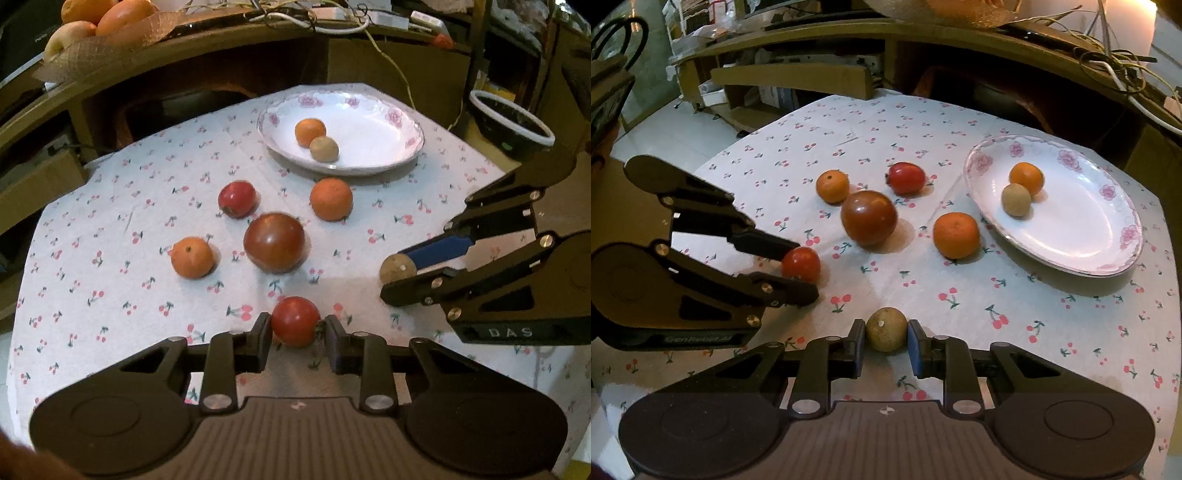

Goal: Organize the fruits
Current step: 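Grasp a red tomato with the left tool while the right tool grasps another kiwi, then carry the tomato and kiwi in both tools over the white plate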

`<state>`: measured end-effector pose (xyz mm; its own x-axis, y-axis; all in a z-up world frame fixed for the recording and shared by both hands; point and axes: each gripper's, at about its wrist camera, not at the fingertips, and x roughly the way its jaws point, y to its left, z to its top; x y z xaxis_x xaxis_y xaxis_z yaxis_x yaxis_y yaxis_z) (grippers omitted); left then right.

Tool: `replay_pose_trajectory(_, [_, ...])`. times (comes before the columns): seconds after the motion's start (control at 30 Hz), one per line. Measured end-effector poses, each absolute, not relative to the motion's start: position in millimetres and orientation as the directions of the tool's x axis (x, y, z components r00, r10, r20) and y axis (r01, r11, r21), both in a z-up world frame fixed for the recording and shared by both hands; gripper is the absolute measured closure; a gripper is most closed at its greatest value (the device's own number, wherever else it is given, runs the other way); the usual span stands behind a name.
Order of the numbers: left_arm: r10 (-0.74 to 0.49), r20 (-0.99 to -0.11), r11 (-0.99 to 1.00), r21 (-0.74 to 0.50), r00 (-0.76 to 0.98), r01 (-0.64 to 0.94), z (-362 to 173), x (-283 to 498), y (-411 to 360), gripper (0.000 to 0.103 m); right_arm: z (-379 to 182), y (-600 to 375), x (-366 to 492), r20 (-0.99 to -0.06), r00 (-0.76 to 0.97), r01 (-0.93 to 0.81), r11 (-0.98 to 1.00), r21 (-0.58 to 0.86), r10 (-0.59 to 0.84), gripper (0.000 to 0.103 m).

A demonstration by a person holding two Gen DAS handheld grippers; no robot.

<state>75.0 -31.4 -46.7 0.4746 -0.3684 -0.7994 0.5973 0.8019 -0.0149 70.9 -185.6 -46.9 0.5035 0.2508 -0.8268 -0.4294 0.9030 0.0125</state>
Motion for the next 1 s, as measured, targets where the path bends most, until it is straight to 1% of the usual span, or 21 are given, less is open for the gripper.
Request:
replay_pose_trajectory(0.13, [-0.406,-0.777,0.794,-0.040,0.481,0.606,-37,77,-38,0.067,-44,-191,72,-0.822,0.509,-0.410,0.912,0.030,0.256,0.079])
replay_pose_trajectory(0.37, [-0.430,-0.739,0.793,-0.034,0.518,0.609,-21,86,-55,0.067,-30,-204,75,-0.794,0.554,-0.360,0.932,0.043,0.250,0.079])
replay_pose_trajectory(0.7, [-0.450,-0.698,0.785,-0.012,0.557,0.619,-9,121,-89,0.068,-16,-230,90,-0.757,0.624,-0.260,0.965,0.033,0.194,0.079])
replay_pose_trajectory(0.77, [-0.450,-0.691,0.783,-0.001,0.566,0.622,-9,132,-98,0.068,-15,-233,94,-0.750,0.640,-0.241,0.971,0.008,0.165,0.079])
replay_pose_trajectory(1.0, [-0.447,-0.690,0.782,0.009,0.570,0.623,-16,158,-117,0.068,-18,-251,120,-0.739,0.663,-0.173,0.985,-0.001,0.116,0.079])
